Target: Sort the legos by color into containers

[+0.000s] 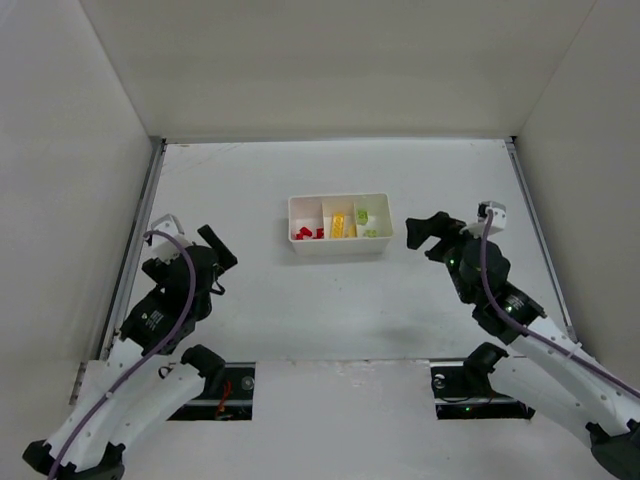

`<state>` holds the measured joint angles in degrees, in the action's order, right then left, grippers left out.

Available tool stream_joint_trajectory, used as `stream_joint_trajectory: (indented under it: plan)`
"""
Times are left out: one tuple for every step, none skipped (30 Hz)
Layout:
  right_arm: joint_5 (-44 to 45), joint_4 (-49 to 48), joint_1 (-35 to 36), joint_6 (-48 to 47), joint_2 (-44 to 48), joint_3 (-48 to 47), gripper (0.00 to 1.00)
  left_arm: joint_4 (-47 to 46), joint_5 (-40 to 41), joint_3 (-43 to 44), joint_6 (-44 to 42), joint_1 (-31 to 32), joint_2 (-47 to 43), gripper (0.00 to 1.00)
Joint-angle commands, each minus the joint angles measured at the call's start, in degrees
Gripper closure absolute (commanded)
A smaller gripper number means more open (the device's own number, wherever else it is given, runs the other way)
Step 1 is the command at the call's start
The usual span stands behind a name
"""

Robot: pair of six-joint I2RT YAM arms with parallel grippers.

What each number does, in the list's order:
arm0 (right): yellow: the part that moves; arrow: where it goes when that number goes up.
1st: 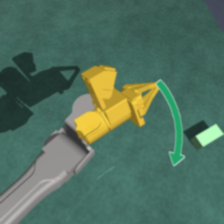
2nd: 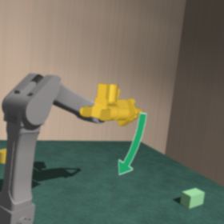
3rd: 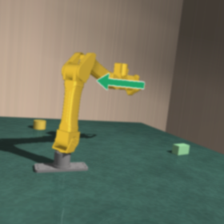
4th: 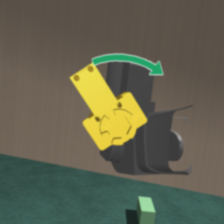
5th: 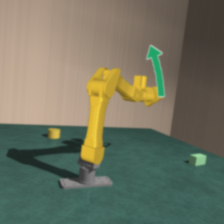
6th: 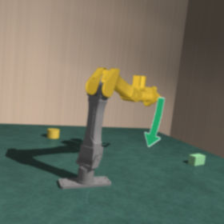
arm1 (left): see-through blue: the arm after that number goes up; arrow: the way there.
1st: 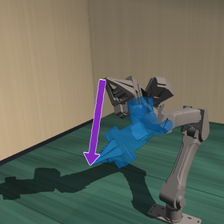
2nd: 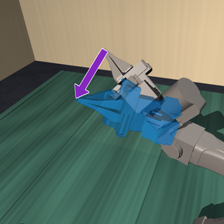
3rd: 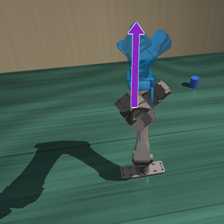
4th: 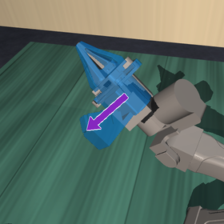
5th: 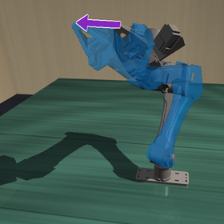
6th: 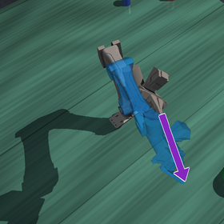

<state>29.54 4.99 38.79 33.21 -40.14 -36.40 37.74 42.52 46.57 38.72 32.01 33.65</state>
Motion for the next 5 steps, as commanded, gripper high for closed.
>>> stream_joint_trajectory:
  plan:
    - [4.30,0.81,-1.39,1.94,2.08,2.12,0.00,6.30,-0.50,-0.77,1.63,-0.24,-0.95,0.00]
    - [4.39,0.81,-1.56,2.03,2.08,2.47,0.00,6.12,-0.95,-0.78,1.10,-0.33,-1.04,0.00]
    - [4.21,0.55,-1.74,1.86,1.91,2.91,0.00,5.69,-1.12,-0.78,0.14,-0.50,-0.61,0.00]
    - [4.21,0.11,-2.00,1.94,1.65,3.26,0.00,5.59,-0.87,-0.43,-1.00,-0.76,0.18,0.00]
    - [4.56,-1.11,-2.35,1.68,1.21,3.70,0.00,5.59,-0.69,-0.08,-2.15,-1.11,0.97,0.00]
